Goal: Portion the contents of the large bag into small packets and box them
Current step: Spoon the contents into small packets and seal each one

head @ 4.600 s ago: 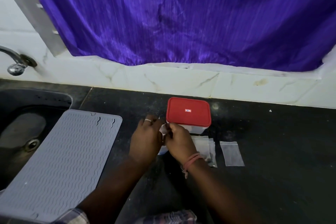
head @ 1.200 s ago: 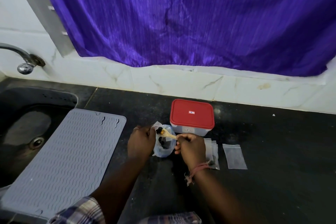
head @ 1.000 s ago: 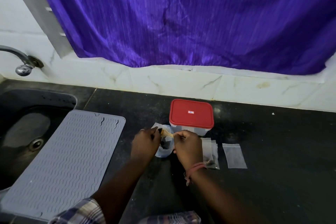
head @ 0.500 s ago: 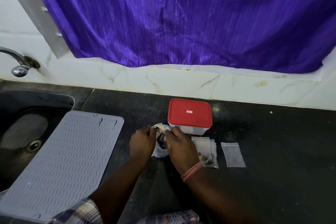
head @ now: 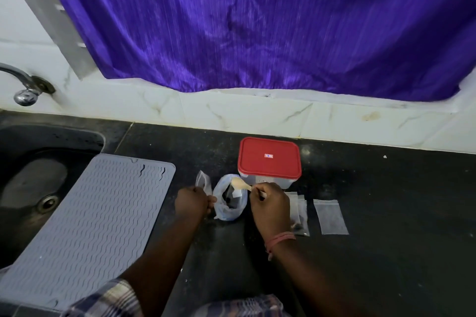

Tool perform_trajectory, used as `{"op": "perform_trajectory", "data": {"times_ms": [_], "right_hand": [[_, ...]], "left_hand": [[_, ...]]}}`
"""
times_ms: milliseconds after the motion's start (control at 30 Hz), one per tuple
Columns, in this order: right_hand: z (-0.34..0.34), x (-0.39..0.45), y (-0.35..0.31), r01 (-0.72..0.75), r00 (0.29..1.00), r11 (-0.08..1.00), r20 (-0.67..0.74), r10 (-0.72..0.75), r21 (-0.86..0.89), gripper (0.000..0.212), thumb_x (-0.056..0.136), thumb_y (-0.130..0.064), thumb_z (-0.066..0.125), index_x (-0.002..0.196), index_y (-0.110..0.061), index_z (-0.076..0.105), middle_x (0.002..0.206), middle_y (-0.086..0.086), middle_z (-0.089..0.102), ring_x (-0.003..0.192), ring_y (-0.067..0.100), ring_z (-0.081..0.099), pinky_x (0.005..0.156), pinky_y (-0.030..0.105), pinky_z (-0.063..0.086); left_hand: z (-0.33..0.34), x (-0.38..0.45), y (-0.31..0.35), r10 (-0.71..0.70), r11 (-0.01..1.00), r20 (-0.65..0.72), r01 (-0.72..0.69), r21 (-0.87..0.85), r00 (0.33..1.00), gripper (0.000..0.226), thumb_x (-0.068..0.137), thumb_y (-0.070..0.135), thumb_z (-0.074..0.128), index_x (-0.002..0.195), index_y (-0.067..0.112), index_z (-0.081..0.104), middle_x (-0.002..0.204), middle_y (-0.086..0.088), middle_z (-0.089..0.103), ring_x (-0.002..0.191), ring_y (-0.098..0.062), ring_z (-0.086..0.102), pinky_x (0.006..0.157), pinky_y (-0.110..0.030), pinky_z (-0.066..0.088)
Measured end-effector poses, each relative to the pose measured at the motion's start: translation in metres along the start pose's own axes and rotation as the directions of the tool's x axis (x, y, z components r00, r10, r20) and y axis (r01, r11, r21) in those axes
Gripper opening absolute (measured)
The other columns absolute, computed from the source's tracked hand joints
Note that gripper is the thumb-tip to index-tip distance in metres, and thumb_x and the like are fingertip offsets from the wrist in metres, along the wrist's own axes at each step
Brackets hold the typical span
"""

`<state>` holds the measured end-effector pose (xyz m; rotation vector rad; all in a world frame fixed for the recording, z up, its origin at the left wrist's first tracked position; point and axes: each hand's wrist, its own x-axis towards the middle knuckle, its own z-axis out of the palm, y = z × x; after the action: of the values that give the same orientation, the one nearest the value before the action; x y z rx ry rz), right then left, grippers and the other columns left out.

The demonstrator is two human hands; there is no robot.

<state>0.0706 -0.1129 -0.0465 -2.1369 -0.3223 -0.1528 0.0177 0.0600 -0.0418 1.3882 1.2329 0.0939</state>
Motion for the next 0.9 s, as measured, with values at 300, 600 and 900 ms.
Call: {"op": "perform_trajectory", "data": {"times_ms": [300, 600, 900], "right_hand": [[0.022, -0.009, 0.009, 0.123, 0.962, 0.928, 0.274, -0.024, -0.351, 0.017, 0.088, -0.019, 0.058, 0.073, -0.013, 0.065, 0.082, 0.007, 0.062, 0.080, 0.023, 0.061, 0.068, 0.034, 0.047], [0.039, -0.007, 0.008, -0.440, 0.862, 0.897, 0.261, 0.435, -0.044, 0.024, 0.082, -0.024, 0.057, 0.064, -0.014, 0.070, 0.060, 0.003, 0.069, 0.058, 0.018, 0.068, 0.063, 0.040, 0.060], [0.045, -0.009, 0.001, 0.060, 0.905, 0.916, 0.410, 0.117, -0.396, 0.019, 0.098, -0.021, 0.052, 0.102, -0.014, 0.070, 0.104, 0.004, 0.067, 0.094, 0.019, 0.066, 0.080, 0.030, 0.053]], "left_hand": [[0.015, 0.004, -0.015, 0.154, 0.970, -0.119, -0.128, 0.205, 0.981, 0.031, 0.098, 0.025, 0.047, 0.080, 0.016, 0.071, 0.066, 0.002, 0.074, 0.067, -0.023, 0.073, 0.072, -0.043, 0.063], [0.019, 0.009, -0.021, 0.099, 0.950, -0.137, -0.053, 0.306, 0.986, 0.028, 0.101, 0.027, 0.050, 0.104, 0.010, 0.071, 0.099, -0.012, 0.072, 0.092, -0.026, 0.069, 0.088, -0.044, 0.058], [0.022, 0.018, -0.021, 0.156, 0.959, -0.143, -0.115, 0.258, 0.977, 0.028, 0.100, 0.021, 0.049, 0.095, 0.007, 0.072, 0.091, -0.014, 0.072, 0.089, -0.031, 0.070, 0.087, -0.046, 0.058]]}}
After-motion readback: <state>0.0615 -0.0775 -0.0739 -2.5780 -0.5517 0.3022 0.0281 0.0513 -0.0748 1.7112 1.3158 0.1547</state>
